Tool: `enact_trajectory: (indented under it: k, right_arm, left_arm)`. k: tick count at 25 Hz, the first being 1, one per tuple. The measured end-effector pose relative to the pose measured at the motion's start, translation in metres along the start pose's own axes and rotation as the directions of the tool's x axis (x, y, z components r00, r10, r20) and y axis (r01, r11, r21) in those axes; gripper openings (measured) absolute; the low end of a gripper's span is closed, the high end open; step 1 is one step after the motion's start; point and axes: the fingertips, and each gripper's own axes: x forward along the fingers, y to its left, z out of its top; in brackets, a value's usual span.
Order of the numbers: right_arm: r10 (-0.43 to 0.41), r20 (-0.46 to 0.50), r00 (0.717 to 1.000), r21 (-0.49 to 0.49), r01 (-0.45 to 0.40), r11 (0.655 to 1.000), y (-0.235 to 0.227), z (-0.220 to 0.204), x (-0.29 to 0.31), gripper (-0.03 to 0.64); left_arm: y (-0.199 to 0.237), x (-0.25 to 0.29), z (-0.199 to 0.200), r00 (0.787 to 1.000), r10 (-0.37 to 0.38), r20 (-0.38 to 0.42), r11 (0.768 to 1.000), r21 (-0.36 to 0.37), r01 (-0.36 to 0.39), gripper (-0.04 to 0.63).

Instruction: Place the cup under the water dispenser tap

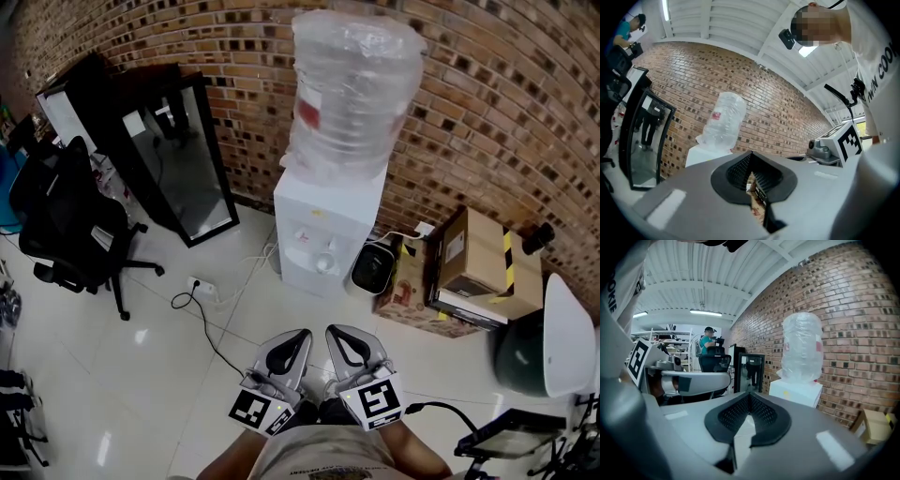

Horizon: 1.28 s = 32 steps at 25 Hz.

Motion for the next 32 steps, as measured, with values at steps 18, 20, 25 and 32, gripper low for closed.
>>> enact_trajectory:
  k: [18,20,25,32]
  right_arm:
    - [0.046,0.016,0.999,0.041,-0.047,0.998,0.012,-0.032,-0.096,0.006]
    - [0.056,0.027,0.998,0.042,-0.057,0.997,0.015,-0.039,-0.114,0.006]
    - [0.078,0.055,0.995,0.037,-0.080,0.996,0.021,-0.045,-0.158,0.006]
    - [0.106,0.058,0.993,0.011,-0.107,0.994,0.037,-0.060,-0.221,0.006]
  left_arm:
    - [-0.098,-0.024,-0.016,1.000,0.023,-0.018,0.999,0.028,-0.022,-0.012]
    - [-0.116,-0.030,-0.022,0.999,0.029,-0.022,0.999,0.037,-0.028,-0.012]
    - [-0.162,-0.045,-0.031,0.999,0.049,-0.009,0.997,0.057,-0.048,-0.012]
    - [-0.220,-0.075,-0.045,0.997,0.080,0.006,0.996,0.047,-0.080,-0.012]
